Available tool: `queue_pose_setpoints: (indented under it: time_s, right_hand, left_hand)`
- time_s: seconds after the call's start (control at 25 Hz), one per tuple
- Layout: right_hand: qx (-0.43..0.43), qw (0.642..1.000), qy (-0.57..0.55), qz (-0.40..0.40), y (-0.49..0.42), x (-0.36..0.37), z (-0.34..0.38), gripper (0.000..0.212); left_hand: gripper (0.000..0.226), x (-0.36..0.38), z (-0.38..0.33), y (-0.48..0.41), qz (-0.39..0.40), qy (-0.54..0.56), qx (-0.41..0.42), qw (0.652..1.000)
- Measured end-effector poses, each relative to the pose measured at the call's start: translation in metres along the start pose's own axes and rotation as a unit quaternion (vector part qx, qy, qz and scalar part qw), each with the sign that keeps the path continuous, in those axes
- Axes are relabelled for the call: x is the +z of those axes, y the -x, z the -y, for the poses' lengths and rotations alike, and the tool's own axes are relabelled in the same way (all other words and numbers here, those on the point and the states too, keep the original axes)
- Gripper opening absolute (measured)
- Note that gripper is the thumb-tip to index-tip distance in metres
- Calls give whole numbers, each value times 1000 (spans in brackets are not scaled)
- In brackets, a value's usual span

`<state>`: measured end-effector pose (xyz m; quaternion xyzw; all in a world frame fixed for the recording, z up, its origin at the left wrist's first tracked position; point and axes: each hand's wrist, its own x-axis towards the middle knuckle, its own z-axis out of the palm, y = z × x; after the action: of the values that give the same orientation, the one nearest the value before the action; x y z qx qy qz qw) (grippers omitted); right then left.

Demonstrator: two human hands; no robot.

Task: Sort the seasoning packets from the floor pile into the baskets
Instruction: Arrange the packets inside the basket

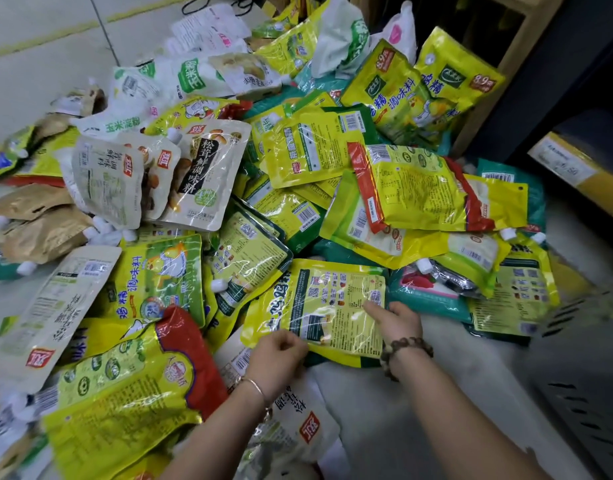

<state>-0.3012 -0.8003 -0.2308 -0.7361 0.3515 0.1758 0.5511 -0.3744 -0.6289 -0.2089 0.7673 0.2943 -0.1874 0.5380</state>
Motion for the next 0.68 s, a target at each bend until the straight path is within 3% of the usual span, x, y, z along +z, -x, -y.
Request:
queue_pose_setpoints:
  time_s: [0.12,0.24,0.36,0.44,0.52,0.68]
  right_hand:
    - [-1,993,-101,58,7,-10,-1,23]
    - [7,983,-164,78,10,-15,0,13]
    - [46,966,-205,151,13,-17,-11,10]
    - [68,957,-208,190,17,-16,-26,10]
    - [51,975,-158,150,17,-12,-36,10]
    - [33,995,-71,-56,-3,-13,-32,20]
  left_hand:
    - [26,11,6,11,75,95,-112,986]
    - [33,17,6,17,104,254,-193,942]
    - [34,19,-5,10,74,482,-180,854]
    - [31,24,-16,1,43,566,-198,799]
    - [22,29,-23,-7,-3,547,-226,806]
    - [25,28,-10,-2,-92,459,-227,854]
